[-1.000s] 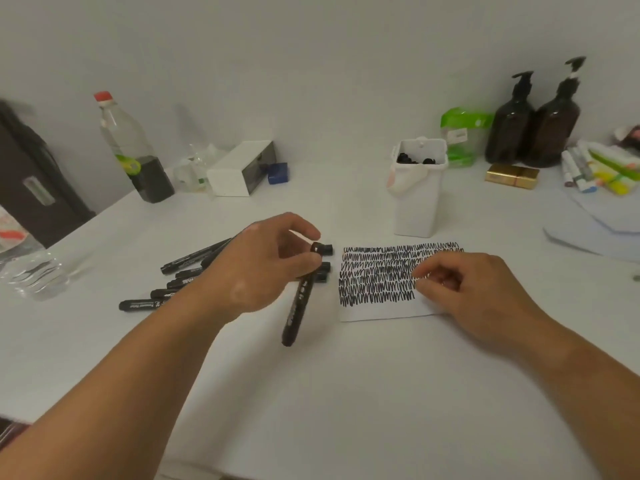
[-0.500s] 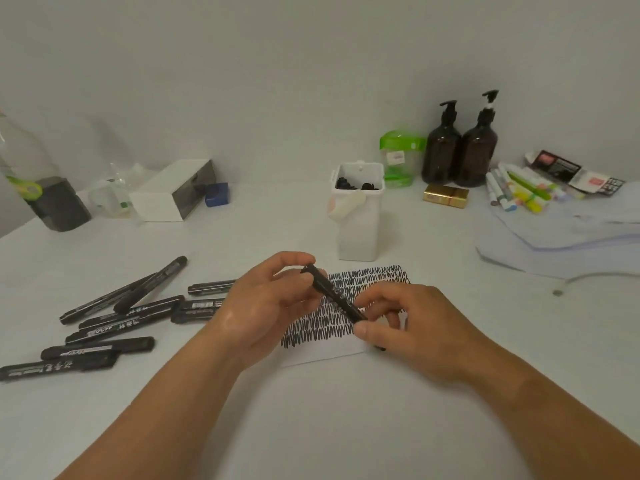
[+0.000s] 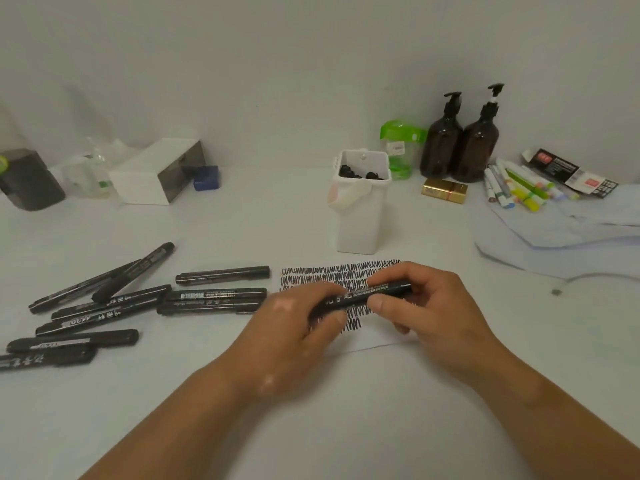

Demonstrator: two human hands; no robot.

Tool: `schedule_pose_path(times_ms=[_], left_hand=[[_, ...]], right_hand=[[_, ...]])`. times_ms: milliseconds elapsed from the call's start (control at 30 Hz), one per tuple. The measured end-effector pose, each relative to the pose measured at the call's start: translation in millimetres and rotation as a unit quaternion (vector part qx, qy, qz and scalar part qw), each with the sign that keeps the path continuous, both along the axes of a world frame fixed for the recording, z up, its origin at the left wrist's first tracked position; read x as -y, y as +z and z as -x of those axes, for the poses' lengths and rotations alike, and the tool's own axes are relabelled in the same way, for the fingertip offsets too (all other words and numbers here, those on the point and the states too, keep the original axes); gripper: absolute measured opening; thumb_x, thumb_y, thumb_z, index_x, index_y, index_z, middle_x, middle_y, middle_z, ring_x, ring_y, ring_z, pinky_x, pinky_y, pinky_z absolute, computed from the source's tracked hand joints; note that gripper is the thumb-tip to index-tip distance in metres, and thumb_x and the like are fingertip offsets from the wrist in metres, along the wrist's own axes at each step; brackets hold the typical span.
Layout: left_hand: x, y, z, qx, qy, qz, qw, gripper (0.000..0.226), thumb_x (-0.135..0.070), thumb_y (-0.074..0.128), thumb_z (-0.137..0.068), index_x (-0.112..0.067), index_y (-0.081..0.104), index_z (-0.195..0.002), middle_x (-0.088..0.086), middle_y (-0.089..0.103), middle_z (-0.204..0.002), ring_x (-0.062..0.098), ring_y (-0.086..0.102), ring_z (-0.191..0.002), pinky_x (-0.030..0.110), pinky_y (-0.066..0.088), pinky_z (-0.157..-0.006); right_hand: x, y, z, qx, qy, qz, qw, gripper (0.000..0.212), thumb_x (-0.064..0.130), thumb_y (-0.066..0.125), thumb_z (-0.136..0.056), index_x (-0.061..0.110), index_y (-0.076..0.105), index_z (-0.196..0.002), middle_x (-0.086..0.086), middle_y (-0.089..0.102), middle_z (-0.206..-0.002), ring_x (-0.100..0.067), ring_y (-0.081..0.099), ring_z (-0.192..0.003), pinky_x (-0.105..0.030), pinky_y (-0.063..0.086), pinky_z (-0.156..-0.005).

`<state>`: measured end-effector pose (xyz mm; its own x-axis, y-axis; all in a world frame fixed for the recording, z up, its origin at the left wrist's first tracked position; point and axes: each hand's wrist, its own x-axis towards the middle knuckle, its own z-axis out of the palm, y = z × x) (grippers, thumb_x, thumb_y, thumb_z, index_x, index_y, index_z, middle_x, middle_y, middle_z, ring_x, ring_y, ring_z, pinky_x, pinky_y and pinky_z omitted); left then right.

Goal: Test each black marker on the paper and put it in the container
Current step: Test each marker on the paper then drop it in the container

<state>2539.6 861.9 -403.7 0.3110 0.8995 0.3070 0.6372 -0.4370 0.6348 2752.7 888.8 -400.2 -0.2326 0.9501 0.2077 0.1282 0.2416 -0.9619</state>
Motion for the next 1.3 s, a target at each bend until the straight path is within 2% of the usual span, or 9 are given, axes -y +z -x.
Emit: schedule_pose_path(times_ms=[100,200,400,533,833,933,1133,1200,1300], left_hand=[[4,3,-9,-0.013,-0.030,-0.009,0.999,0.022,-0.029,0.051,-0.103,-0.026,0.062,-0.121,-0.015,0.063,-0.091,0.003,0.057,-0.083,0.021,0.045,-0.075],[8,8,-14,0.002,-0.062,-0.017,0.998,0.038,-0.037,0.042,-0.105,-0.041,0.048,-0.142,-0.015,0.069,-0.100,0.003,0.063,-0.095,0.020,0.049,-0.086],[7,1,-17,-0.019,-0.035,-0.021,0.999,0.029,-0.039,0.040,-0.103,-0.017,0.059,-0.106,-0.010,0.068,-0.087,0.016,0.062,-0.074,0.033,0.049,-0.069],[7,1,-18,0.010,-0.043,-0.022,0.999,0.027,-0.040,0.041,-0.102,-0.021,0.060,-0.099,-0.025,0.059,-0.070,-0.002,0.051,-0.059,0.012,0.035,-0.059],[3,-2,-12,0.008,-0.050,-0.027,0.998,0.012,-0.046,0.046,-0.102,-0.039,0.055,-0.100,-0.022,0.055,-0.063,0.011,0.045,-0.052,0.017,0.033,-0.053],[2,-8,-11,-0.011,-0.025,-0.047,0.999,0.026,-0.056,0.048,-0.097,-0.032,0.056,-0.104,-0.012,0.045,-0.055,0.010,0.041,-0.049,0.020,0.031,-0.051],[-5,-14,2,-0.050,0.063,-0.067,0.994,0.046,-0.054,0.073,-0.079,-0.031,0.062,-0.117,-0.015,0.043,-0.070,0.001,0.045,-0.066,0.015,0.035,-0.064],[-6,-18,2,-0.078,0.067,-0.061,0.993,0.047,-0.056,0.072,-0.080,-0.034,0.063,-0.120,-0.016,0.045,-0.081,0.003,0.045,-0.077,0.022,0.040,-0.074],[-5,-22,0,-0.121,0.070,-0.028,0.990,0.054,-0.064,0.063,-0.081,-0.039,0.058,-0.129,-0.014,0.045,-0.093,0.009,0.045,-0.091,0.025,0.041,-0.085]], right_hand=[[7,-2,12,-0.042,0.036,0.033,0.998,0.017,0.027,0.081,-0.073,0.025,0.078,-0.089,-0.009,0.070,-0.073,-0.018,0.054,-0.056,-0.029,0.047,-0.052],[12,-6,19,-0.040,0.057,0.030,0.997,0.012,0.032,0.077,-0.077,0.029,0.075,-0.088,-0.001,0.068,-0.066,-0.015,0.054,-0.052,-0.026,0.046,-0.048],[11,-2,17,-0.060,0.080,0.048,0.994,0.009,0.032,0.072,-0.084,0.023,0.074,-0.086,0.000,0.068,-0.066,-0.016,0.059,-0.057,-0.030,0.050,-0.051],[9,-3,16,-0.082,0.091,0.056,0.991,0.009,0.022,0.069,-0.087,0.014,0.073,-0.087,-0.005,0.067,-0.067,-0.020,0.058,-0.057,-0.032,0.052,-0.054],[10,-2,12,-0.082,0.109,0.038,0.990,0.021,0.034,0.074,-0.079,0.015,0.074,-0.089,-0.008,0.069,-0.071,-0.020,0.063,-0.059,-0.032,0.056,-0.058],[9,-4,13,-0.071,0.071,-0.002,0.995,0.015,0.034,0.074,-0.077,0.021,0.074,-0.084,-0.007,0.067,-0.066,-0.021,0.059,-0.054,-0.033,0.053,-0.053],[-14,6,-22,-0.167,-0.063,0.028,0.984,0.019,0.021,0.078,-0.068,0.018,0.060,-0.069,0.001,0.041,-0.050,-0.015,0.037,-0.046,-0.027,0.030,-0.045],[-14,4,-25,-0.133,-0.045,0.051,0.989,0.005,0.017,0.072,-0.073,0.016,0.066,-0.074,0.000,0.044,-0.050,-0.015,0.038,-0.047,-0.026,0.030,-0.044],[-10,-1,-17,-0.064,-0.015,0.087,0.994,0.018,0.022,0.067,-0.076,0.015,0.079,-0.087,-0.009,0.062,-0.059,-0.018,0.054,-0.053,-0.028,0.041,-0.041]])
